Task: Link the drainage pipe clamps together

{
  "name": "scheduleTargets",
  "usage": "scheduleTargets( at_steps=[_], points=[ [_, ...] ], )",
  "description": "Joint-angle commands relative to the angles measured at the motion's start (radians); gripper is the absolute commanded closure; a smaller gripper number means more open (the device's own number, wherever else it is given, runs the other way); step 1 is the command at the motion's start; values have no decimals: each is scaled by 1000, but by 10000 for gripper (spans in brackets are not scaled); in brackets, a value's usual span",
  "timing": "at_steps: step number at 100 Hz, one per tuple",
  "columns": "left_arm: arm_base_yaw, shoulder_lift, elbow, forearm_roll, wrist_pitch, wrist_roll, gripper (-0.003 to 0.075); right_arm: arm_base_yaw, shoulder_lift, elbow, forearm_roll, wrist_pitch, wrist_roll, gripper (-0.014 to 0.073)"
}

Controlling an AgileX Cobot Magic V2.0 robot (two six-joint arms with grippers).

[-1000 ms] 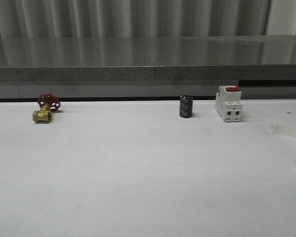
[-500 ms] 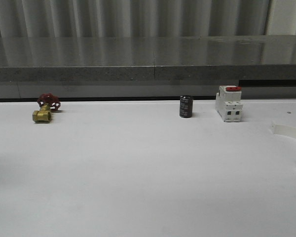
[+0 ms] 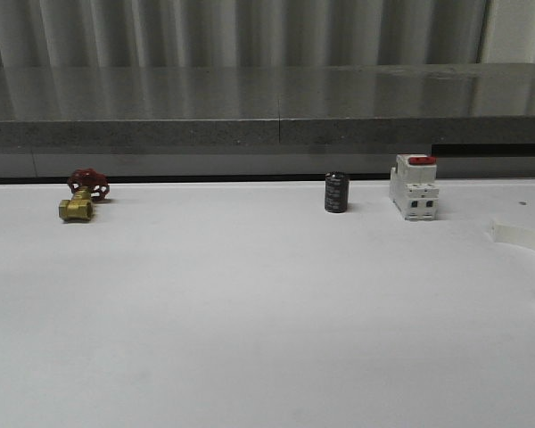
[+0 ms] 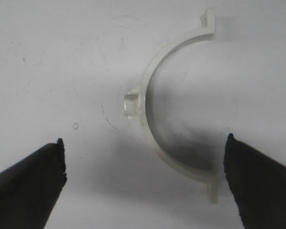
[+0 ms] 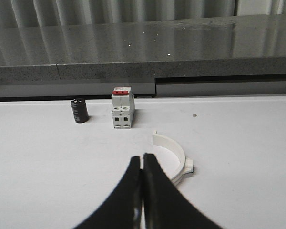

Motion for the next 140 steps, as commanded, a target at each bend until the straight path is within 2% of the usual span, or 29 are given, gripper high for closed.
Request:
scheduleTargets(
  at_steps=[1,44,110,118,140],
  points=[
    [1,0,-54,-21,-44,17,80,1,-21,-15,-3,-80,-10,662],
    [3,153,-162,-16,-48,17,80,1,-21,-15,-3,-80,-10,662],
    [3,222,-168,-16,-93,40,90,1,-21,-15,-3,-80,-10,662],
    [3,222,-168,-16,-91,40,156,1,-21,-15,-3,-80,-10,662],
    [3,222,-168,-16,-68,40,522,1,-21,-15,-3,-80,-10,662]
  ],
)
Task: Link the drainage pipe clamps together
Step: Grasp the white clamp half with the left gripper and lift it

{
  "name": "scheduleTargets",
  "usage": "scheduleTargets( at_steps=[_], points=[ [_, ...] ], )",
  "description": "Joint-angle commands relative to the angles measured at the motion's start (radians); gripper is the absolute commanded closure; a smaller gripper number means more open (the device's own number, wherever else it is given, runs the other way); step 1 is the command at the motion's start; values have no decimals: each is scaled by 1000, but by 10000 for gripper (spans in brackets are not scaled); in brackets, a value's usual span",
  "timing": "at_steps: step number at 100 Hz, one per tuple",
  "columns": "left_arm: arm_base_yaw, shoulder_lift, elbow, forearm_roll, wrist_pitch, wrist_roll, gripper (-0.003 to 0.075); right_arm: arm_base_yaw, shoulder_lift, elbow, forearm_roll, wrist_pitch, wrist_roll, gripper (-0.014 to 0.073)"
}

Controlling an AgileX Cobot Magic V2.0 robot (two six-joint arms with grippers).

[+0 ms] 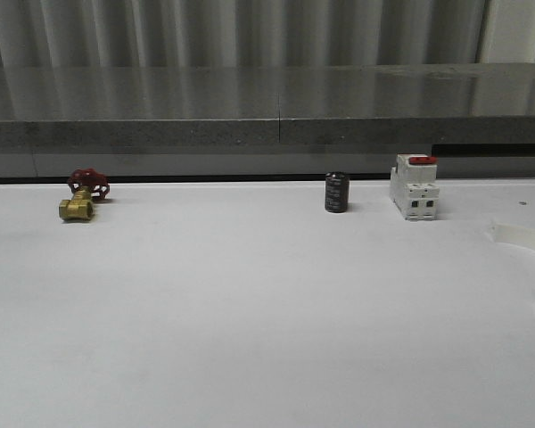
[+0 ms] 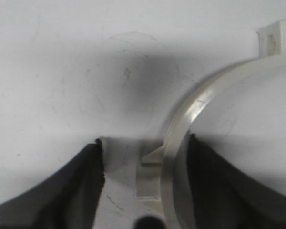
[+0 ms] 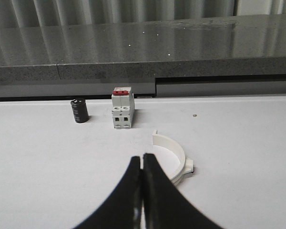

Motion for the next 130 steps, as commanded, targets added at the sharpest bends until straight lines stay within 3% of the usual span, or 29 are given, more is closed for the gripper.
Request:
scheduleTargets(
  at_steps=[1,14,48,65,84,105,130],
  points=[
    [1,-51,-26,-9,-5,0,531,1,-21,-15,-3,-80,-10,662],
    [1,-54,-26,-9,26,0,622,1,-21,-15,-3,-80,-10,662],
    [1,-208,-26,-89,149,0,624,1,-21,-15,-3,-80,-10,662],
    [-46,-315,-26,-98,252,-111,624,1,-21,-15,-3,-80,-10,662],
    [-204,-364,-26,-69,279,-230,624,1,-21,-15,-3,-80,-10,662],
    [-446,-322,-26,132,249,-488,624,1,-21,-15,-3,-80,-10,662],
    [-680,-199,-50,137,156,-575,624,1,-21,-15,-3,-80,-10,662]
  ],
)
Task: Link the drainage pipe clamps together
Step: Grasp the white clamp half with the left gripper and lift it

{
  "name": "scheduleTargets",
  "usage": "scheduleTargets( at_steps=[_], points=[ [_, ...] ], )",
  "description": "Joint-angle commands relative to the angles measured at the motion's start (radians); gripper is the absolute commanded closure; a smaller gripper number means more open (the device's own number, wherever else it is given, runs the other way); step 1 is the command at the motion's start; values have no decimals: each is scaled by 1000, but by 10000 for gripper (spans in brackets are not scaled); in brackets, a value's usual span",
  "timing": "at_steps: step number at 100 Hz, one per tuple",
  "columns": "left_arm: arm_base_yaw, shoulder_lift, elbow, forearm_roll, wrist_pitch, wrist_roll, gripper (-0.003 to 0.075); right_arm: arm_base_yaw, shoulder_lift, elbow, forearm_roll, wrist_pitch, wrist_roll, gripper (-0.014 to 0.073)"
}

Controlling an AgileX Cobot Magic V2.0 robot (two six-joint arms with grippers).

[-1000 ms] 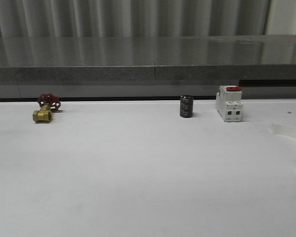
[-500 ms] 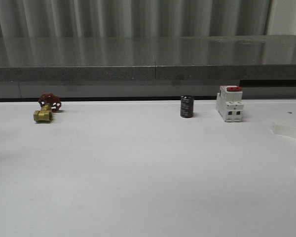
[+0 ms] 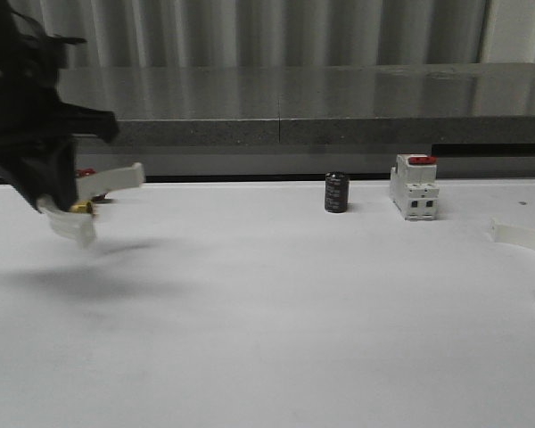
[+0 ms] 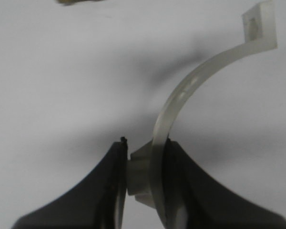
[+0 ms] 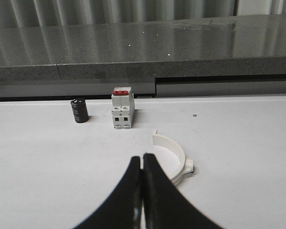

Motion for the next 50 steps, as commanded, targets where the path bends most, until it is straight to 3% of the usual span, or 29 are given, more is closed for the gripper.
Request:
scheduleTargets(
  at_steps=[1,20,50],
  points=[
    [-72,3,-43,3,-60,-50,624,1,-21,-15,-3,-80,-10,662],
    [-156,127,-142,9,-66,-106,624,1,-21,-15,-3,-80,-10,662],
    [-193,229,-249,9,-53,-157,624,1,-21,-15,-3,-80,-10,662]
  ],
)
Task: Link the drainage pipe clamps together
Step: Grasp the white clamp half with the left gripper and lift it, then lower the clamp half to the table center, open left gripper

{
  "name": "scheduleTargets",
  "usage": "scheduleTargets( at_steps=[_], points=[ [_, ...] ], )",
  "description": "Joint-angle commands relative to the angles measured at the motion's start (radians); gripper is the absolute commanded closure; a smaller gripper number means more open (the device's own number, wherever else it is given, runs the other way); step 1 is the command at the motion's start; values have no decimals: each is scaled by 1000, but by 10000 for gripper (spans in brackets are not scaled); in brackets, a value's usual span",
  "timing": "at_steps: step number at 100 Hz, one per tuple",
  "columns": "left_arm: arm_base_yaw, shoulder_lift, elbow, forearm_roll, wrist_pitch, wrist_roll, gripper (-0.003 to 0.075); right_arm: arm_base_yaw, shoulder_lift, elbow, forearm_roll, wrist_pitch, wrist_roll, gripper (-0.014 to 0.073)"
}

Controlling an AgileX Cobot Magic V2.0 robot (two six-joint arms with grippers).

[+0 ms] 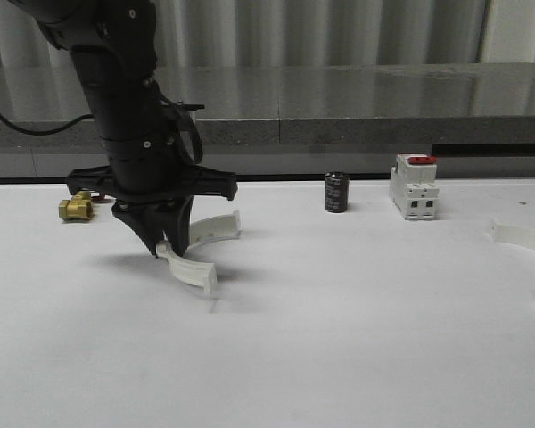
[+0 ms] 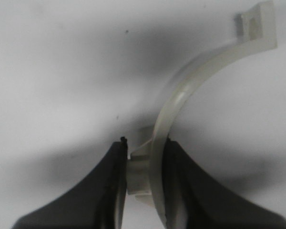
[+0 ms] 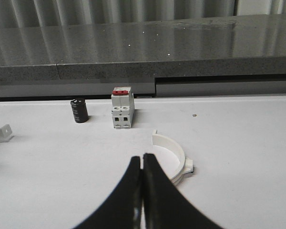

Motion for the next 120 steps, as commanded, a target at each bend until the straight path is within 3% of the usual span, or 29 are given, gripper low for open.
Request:
scheduleTargets(
  at_steps=[1,78,90,111,120],
  points=[
    [-17,-42,-36,0,-17,-18,624,1,-21,-15,-3,-80,-10,662],
    [-21,-29,-34,30,20,-45,603,1,-21,-15,-3,-80,-10,662],
    [-21,-29,-34,30,30,-45,477,1,-21,-15,-3,-80,-10,662],
    [-21,-29,-34,30,34,-45,89,1,-21,-15,-3,-80,-10,662],
    [-21,-29,-36,30,38,-45,30,1,-21,-15,-3,-80,-10,662]
  ],
)
